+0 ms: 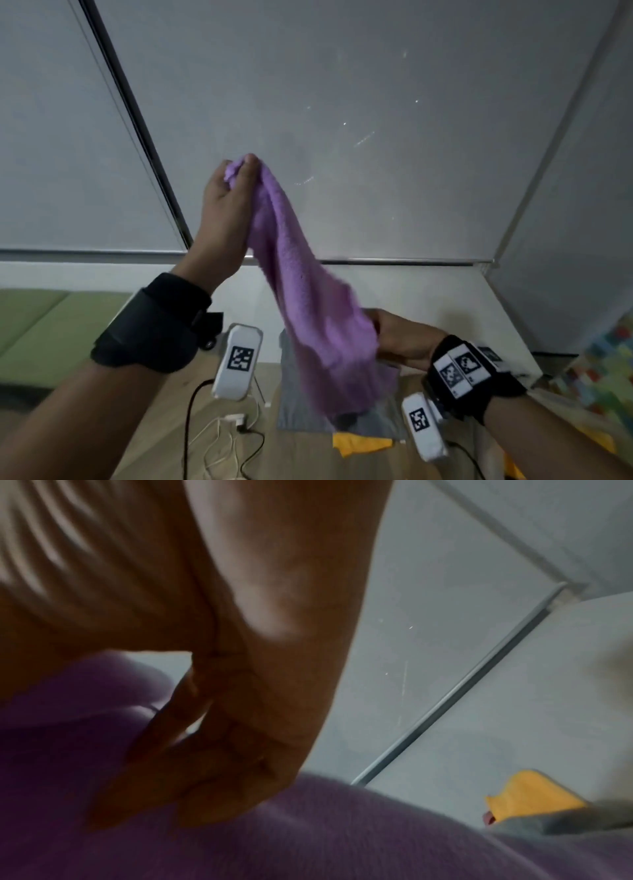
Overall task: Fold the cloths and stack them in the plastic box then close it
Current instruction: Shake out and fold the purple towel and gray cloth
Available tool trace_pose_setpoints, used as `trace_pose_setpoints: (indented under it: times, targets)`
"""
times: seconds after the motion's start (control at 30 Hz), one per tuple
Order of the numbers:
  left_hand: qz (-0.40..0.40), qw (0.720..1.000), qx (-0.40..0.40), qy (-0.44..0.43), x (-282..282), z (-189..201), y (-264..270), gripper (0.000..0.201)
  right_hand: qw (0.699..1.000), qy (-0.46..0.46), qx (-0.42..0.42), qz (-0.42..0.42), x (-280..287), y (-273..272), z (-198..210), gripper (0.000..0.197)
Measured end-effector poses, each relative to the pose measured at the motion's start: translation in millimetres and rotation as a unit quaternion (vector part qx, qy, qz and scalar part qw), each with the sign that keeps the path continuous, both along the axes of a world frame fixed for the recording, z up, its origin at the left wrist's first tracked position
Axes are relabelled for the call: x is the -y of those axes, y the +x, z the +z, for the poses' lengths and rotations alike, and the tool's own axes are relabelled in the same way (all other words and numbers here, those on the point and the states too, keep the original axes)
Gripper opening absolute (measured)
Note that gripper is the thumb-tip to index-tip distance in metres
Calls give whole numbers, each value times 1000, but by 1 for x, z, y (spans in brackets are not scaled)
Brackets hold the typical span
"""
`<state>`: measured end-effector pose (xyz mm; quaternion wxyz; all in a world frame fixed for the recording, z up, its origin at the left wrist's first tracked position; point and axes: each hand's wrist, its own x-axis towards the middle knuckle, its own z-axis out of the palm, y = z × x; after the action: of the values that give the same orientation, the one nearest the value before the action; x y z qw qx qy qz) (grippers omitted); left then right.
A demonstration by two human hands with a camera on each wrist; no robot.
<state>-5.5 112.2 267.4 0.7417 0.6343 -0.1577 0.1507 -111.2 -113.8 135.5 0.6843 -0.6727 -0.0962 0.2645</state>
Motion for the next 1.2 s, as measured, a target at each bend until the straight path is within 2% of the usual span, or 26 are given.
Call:
trace_pose_setpoints:
  times: [0.07,0.17,0.23,0.27,0.37,0.43,0.5,0.53,0.6,0.67,0.73,0.83,0.87,0.93,1.0,1.07,1.13,1.17,1.2]
  targets:
    - [-8,1000,-14,1,8,1,1,20,998,-42,23,40,-15,6,-5,65]
    - [-15,1000,-22,-18,16,8,4,20,972,-201,80,87,-32,12,-9,80]
    - [-18,999,-23,-33,19,15,8,20,969,-225,67,82,-38,12,-14,94]
    - [-19,999,-21,-39,19,19,10,19,974,-210,61,63,-43,13,-17,89]
    - [-12,999,-2,-43,18,27,16,19,994,-87,56,-24,-53,23,-12,26]
    - [5,1000,10,-26,13,29,21,21,994,-1,34,-105,-57,36,3,4]
    - [35,999,21,-2,7,28,27,24,983,55,41,-172,-55,54,24,36]
    - [52,998,28,6,5,26,30,26,975,65,58,-203,-54,59,42,44]
    - [84,995,37,24,1,23,34,27,959,67,101,-257,-48,72,74,38]
    - [106,993,38,45,-1,19,39,26,955,79,122,-260,-43,83,104,31]
    - [81,995,27,56,-1,12,43,26,958,85,131,-242,-39,90,124,26]
    - [20,996,-62,54,7,5,45,23,956,107,137,-238,-35,90,142,22]
    - [0,993,-110,35,9,2,46,23,958,116,135,-226,-31,88,145,25]
    - [-14,984,-179,9,12,-9,49,32,973,80,136,-171,-23,81,149,41]
    - [16,982,-168,80,6,-18,52,32,982,19,154,-112,-11,77,147,59]
    - [-3,987,-115,109,-2,-19,54,29,973,24,174,-152,3,75,147,68]
    - [-63,990,-122,41,-5,-18,45,40,949,77,180,-247,10,76,143,54]
    - [-105,980,-166,6,-5,-22,40,53,939,82,164,-291,13,78,136,41]
    - [-158,958,-240,-3,-5,-32,36,67,937,66,136,-315,15,81,123,30]
